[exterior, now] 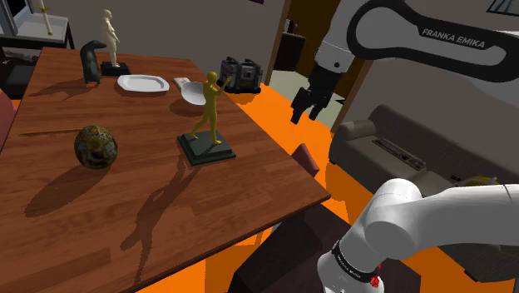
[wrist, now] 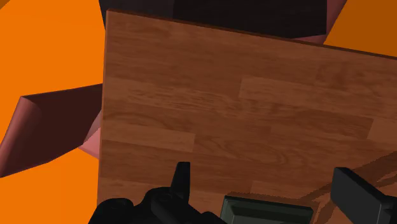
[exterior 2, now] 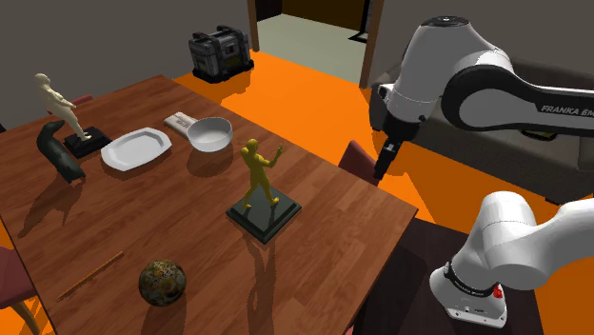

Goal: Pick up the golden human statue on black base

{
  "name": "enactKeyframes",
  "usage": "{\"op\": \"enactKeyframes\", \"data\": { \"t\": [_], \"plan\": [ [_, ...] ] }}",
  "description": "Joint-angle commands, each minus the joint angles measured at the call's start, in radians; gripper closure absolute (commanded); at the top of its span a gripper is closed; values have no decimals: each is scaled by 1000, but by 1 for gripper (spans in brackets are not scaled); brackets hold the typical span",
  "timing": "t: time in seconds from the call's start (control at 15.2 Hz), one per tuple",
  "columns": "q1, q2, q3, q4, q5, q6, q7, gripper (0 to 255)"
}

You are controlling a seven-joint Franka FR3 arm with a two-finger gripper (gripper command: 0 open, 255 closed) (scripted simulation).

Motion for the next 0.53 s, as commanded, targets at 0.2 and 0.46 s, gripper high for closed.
{"op": "enactKeyframes", "data": {
  "t": [0.2, 0.46],
  "plan": [
    [8, 102, 25, 52, -3, 72, 21, 0],
    [14, 240, 57, 138, -15, 153, 51, 0]
  ]
}}
